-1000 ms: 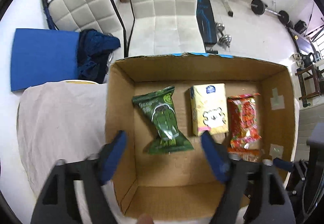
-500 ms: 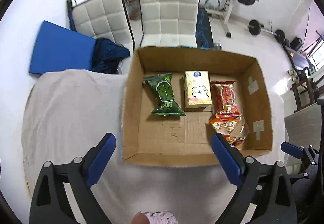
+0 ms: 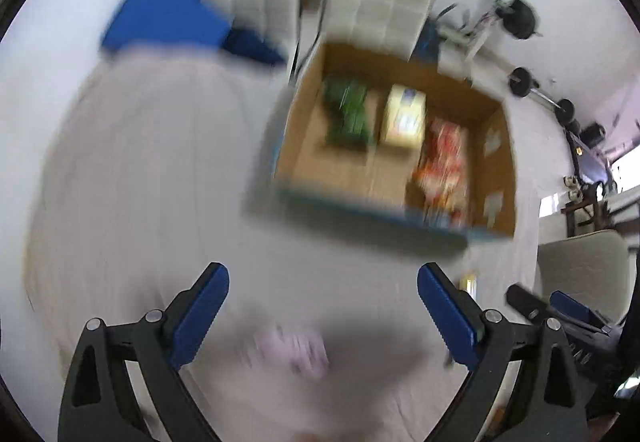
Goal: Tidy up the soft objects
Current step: 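Grasp the lilac sock with left tool while right tool grasps blue ice-pop wrapper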
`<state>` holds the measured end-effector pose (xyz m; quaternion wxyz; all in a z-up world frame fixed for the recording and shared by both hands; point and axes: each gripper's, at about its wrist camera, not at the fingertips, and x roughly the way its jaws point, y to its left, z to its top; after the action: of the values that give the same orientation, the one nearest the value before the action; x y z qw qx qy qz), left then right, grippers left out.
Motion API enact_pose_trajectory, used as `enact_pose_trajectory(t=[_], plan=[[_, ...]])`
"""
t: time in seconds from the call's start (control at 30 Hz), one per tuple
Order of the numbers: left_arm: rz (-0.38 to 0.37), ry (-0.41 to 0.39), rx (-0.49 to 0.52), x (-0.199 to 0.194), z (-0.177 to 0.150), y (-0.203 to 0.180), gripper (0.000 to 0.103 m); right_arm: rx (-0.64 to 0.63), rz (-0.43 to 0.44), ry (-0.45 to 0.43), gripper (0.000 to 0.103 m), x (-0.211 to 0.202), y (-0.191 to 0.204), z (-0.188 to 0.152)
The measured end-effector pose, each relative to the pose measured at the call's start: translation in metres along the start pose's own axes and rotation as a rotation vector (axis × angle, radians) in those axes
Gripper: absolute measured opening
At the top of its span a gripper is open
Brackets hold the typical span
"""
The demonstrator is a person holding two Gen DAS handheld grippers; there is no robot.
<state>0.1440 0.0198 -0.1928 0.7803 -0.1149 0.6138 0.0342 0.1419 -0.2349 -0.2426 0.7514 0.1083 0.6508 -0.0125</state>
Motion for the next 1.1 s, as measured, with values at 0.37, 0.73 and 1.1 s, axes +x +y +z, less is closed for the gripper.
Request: enact_pose_trajectory(t=[0.37, 0.73, 1.1], plan=[[-0.14, 0.431, -0.461, 0.137, -0.114, 0.076, 0.097, 0.189, -0.055, 0.142, 0.103, 0.098, -0.082, -0.044], [-0.142, 0.488, -0.507, 0.208, -0.103, 0.077, 0.062, 0.192, -0.066, 0.231, 0.058, 0.172, -0.098, -0.029], [0.142, 0.368, 0.156, 0.21, -0.072, -0.03, 0.052, 0.14, -0.014, 0.3, 0.024, 0.177, -0.078, -0.045]])
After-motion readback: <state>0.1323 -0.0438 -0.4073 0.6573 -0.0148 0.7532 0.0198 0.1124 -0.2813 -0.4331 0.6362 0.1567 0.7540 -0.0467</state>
